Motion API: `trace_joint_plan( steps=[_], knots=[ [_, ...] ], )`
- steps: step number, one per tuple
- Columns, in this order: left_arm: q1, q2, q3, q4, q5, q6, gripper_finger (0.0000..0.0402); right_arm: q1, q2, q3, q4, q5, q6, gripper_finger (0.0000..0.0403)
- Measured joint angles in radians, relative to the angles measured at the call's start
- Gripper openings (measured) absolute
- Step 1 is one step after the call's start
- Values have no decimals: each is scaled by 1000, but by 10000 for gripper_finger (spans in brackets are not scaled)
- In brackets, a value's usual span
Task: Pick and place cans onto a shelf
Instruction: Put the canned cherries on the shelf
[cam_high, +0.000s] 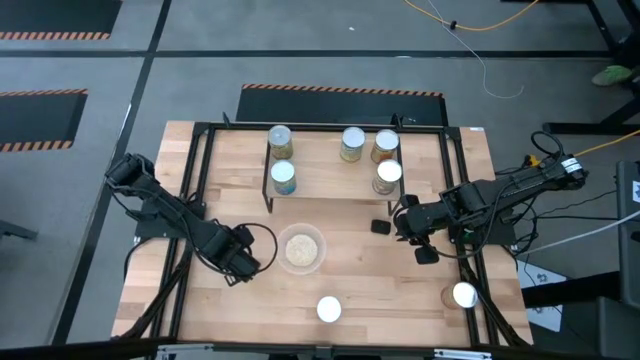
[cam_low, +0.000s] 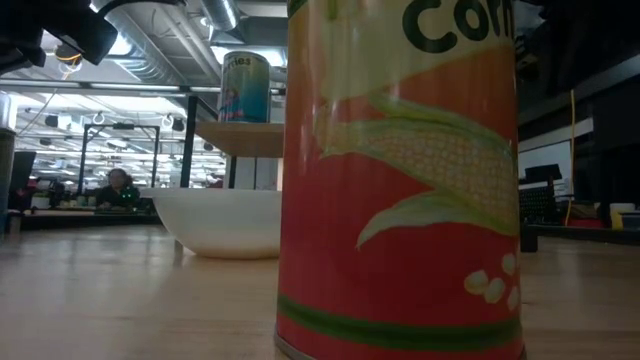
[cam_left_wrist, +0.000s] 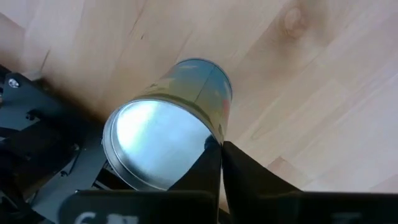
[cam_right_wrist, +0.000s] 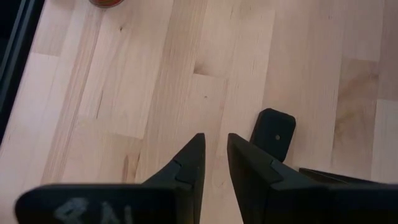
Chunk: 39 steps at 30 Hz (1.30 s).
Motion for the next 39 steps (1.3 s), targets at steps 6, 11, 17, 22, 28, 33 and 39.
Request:
trace_joint_plan(
  steps=[6, 11, 17, 22, 28, 33, 39],
  knots=[
    [0, 6, 21, -16, 1, 2, 2, 0, 0, 0, 0, 0, 0, 74],
    [0, 6, 95, -12, 9, 13, 1, 0, 0, 0, 0, 0, 0, 74],
    [0, 6, 236, -9, 38, 60, 1, 0, 0, 0, 1, 0, 0, 74],
    [0, 4, 393, 9, 32, 92, 0, 0, 0, 0, 1, 0, 0, 74],
    [22, 11, 519, 170, -21, 172, 0, 0, 0, 0, 1, 0, 0, 74],
    [71, 63, 622, 240, -32, 332, 0, 0, 0, 0, 1, 0, 0, 74],
    [151, 144, 778, 246, -36, 539, 0, 0, 0, 0, 1, 0, 0, 74]
  ],
)
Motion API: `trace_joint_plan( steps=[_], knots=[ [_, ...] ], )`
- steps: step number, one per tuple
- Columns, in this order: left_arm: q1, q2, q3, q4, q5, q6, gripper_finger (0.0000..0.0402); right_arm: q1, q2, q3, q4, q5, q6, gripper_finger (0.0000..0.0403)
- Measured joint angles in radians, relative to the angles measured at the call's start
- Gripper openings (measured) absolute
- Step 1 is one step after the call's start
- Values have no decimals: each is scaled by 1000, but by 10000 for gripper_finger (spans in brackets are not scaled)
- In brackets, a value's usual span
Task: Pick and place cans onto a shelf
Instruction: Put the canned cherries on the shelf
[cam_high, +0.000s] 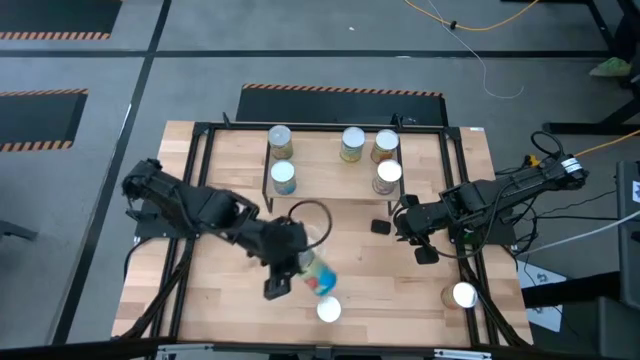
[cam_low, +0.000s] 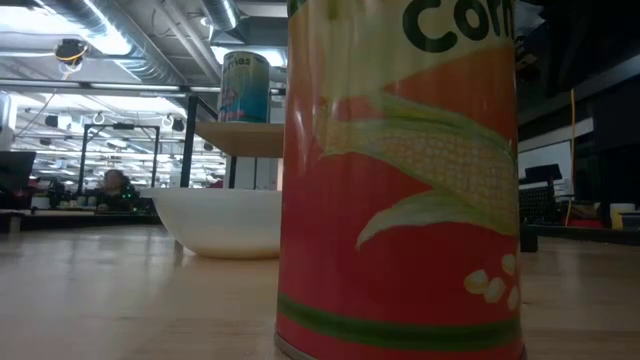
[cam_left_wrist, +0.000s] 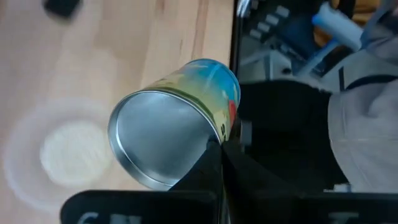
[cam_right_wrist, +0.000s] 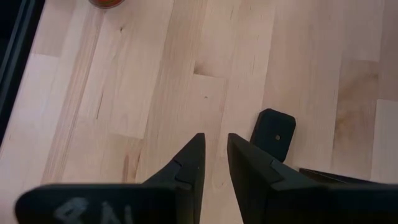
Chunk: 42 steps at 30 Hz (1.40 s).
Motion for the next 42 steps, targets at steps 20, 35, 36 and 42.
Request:
trace_joint_plan(
  steps=[20, 35, 36, 42],
  knots=[
    [423, 52, 226, -35, -155, 530, 0, 0, 0, 0, 0, 0, -2, 74],
    [686, 66, 228, -162, -119, 617, 0, 0, 0, 0, 0, 0, -4, 74],
    [693, 69, 227, -176, -119, 618, 0, 0, 0, 0, 0, 0, -4, 74],
    [718, 94, 225, -210, -119, 618, 0, 0, 0, 0, 4, 0, -4, 74]
  ],
)
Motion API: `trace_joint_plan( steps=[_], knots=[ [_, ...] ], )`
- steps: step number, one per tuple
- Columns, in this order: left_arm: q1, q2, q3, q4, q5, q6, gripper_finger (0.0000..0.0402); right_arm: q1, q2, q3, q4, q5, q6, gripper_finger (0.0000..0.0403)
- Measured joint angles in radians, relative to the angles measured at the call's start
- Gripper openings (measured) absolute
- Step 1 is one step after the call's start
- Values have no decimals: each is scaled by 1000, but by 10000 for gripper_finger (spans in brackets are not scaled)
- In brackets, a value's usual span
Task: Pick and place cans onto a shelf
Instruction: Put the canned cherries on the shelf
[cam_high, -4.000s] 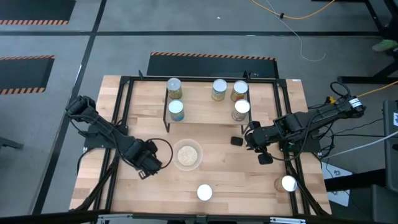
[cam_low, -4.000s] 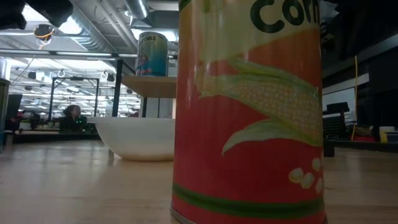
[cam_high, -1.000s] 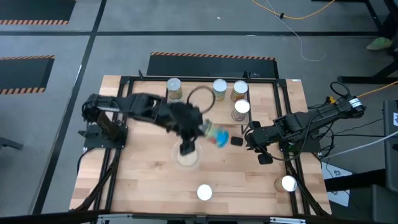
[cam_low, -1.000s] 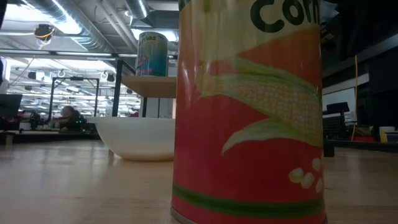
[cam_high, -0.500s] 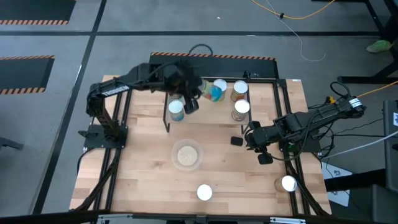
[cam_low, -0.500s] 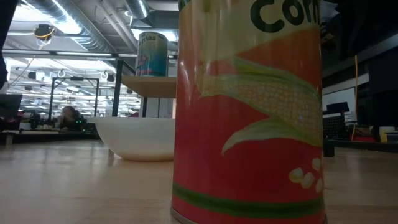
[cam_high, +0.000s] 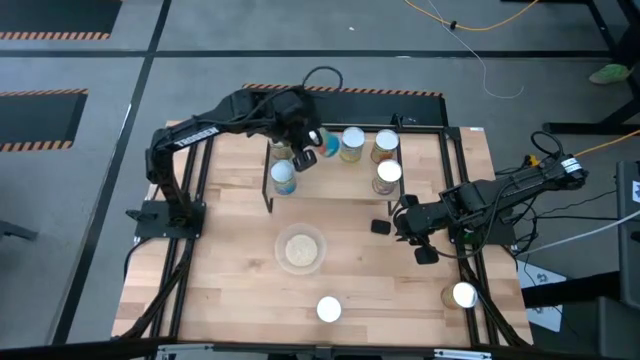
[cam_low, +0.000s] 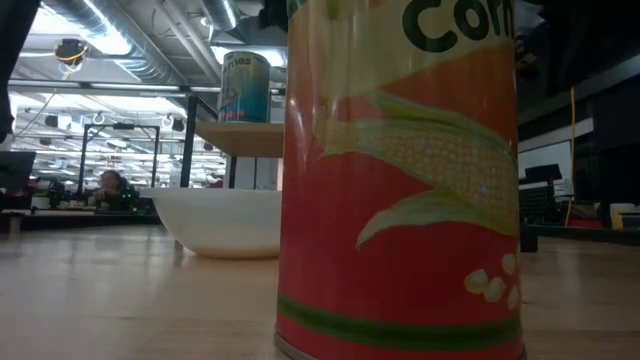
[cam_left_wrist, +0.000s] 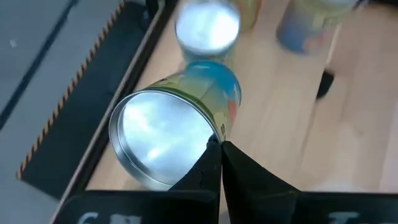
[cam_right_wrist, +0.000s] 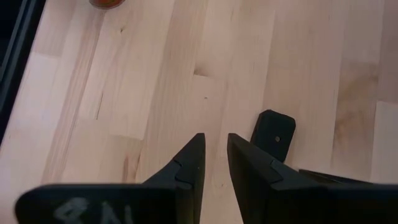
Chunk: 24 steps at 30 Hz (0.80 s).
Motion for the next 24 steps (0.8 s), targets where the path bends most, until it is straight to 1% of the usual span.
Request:
trace_joint_plan(
  steps=[3, 5, 7, 10, 18, 24],
  knots=[
    [4, 26, 4, 2, -1, 1, 0, 0, 0, 0, 12, 0, 0, 74],
    [13, 41, 1, -55, 0, 7, 0, 0, 0, 0, 21, 0, 0, 74],
    [14, 61, 2, -44, -2, 24, 0, 0, 0, 0, 23, 0, 0, 74],
    [14, 85, 1, -84, -21, 26, 0, 0, 0, 0, 24, 0, 0, 74],
    [21, 111, 0, -120, -37, 28, 0, 0, 0, 0, 30, 0, -4, 74],
    [20, 109, 2, -114, -39, 50, 0, 0, 0, 0, 30, 0, -3, 74]
  ],
)
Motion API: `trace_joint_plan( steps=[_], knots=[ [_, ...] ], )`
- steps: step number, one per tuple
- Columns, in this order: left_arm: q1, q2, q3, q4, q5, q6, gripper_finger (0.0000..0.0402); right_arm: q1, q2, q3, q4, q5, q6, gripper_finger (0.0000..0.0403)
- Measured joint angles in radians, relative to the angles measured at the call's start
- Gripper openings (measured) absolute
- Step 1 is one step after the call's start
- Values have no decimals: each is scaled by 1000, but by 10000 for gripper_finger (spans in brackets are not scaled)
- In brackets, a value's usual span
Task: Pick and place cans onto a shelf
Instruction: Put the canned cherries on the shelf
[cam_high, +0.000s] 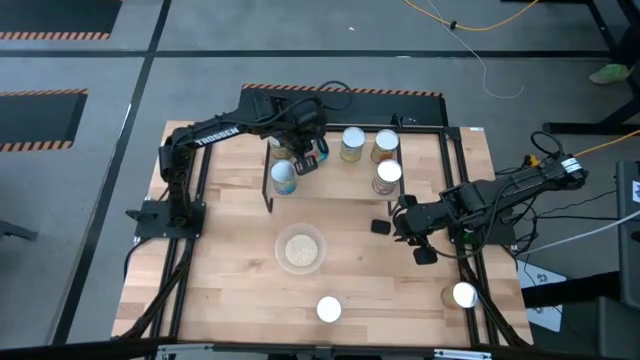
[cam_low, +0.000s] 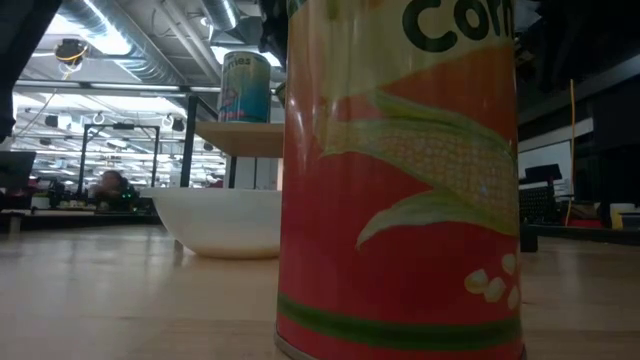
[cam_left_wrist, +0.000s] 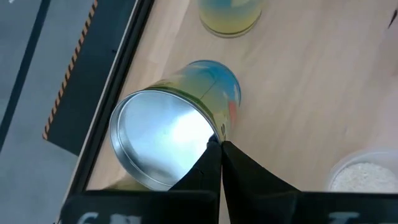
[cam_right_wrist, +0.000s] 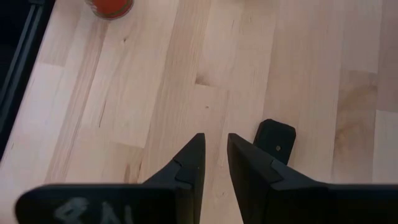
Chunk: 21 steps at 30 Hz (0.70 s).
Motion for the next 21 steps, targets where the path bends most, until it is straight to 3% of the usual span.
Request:
trace_joint_plan(
  steps=[21],
  knots=[
    [0, 0, 0, 0, 0, 1, 18, 0, 0, 0, 0, 0, -1, 74]
  ],
)
